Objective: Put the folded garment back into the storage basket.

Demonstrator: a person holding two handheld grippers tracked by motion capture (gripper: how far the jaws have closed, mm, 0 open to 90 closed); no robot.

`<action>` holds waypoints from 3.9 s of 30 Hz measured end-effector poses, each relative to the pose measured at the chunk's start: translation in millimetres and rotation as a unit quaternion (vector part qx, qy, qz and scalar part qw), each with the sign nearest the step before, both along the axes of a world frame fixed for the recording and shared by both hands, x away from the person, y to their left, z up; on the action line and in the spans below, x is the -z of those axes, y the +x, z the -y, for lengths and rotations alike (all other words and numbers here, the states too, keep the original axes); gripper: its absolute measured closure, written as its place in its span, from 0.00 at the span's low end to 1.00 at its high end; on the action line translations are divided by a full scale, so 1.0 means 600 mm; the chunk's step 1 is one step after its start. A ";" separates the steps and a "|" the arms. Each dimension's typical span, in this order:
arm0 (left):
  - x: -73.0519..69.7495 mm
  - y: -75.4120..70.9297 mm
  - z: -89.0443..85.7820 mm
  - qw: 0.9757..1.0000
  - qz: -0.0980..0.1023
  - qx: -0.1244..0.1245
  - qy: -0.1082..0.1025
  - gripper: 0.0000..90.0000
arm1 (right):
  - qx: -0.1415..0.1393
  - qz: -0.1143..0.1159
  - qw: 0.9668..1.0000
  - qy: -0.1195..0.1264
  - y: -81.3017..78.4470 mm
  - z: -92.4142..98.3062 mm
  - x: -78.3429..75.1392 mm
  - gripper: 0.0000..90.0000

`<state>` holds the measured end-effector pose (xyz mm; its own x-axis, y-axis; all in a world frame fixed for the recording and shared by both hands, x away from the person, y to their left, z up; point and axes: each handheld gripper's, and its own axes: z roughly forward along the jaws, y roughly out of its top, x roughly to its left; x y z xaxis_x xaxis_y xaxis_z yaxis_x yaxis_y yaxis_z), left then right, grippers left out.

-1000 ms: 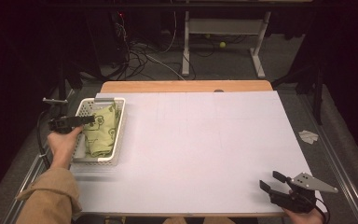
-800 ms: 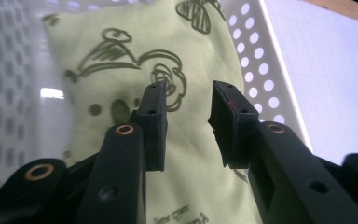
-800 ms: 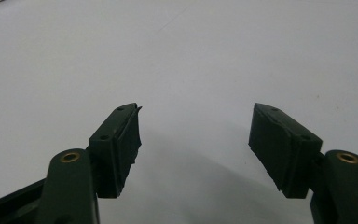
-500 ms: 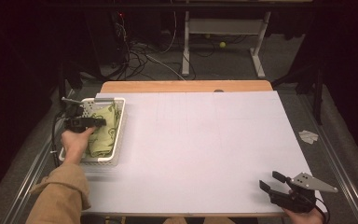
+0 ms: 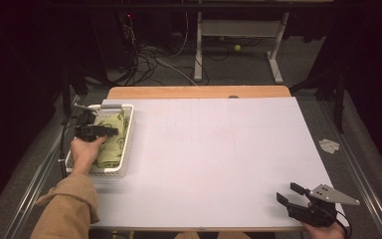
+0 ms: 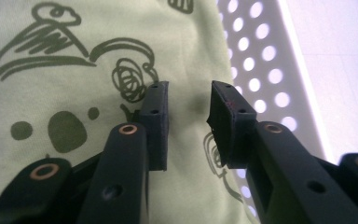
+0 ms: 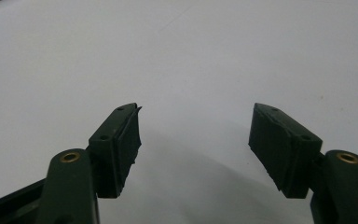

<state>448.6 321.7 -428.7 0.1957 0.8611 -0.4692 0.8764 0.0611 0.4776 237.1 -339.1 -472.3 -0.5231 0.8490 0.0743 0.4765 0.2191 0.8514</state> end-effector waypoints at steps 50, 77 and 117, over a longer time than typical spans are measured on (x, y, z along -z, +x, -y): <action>-0.064 -0.091 0.047 0.992 0.113 0.062 -0.008 0.45 | 0.002 0.003 1.000 0.002 -0.001 0.000 -0.001 0.38; -0.066 -0.106 0.097 0.986 0.131 0.103 -0.015 0.44 | 0.003 0.004 1.000 0.005 -0.002 0.001 -0.002 0.38; -0.048 -0.129 0.180 0.977 0.145 0.157 -0.015 0.43 | 0.006 0.002 1.000 0.013 -0.001 0.004 -0.001 0.38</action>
<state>371.1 213.6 -399.9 0.5765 0.7241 -0.3787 0.6822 -0.1713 0.7109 236.4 -341.4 -471.6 -0.5127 0.8533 0.0952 0.4762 0.1904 0.8585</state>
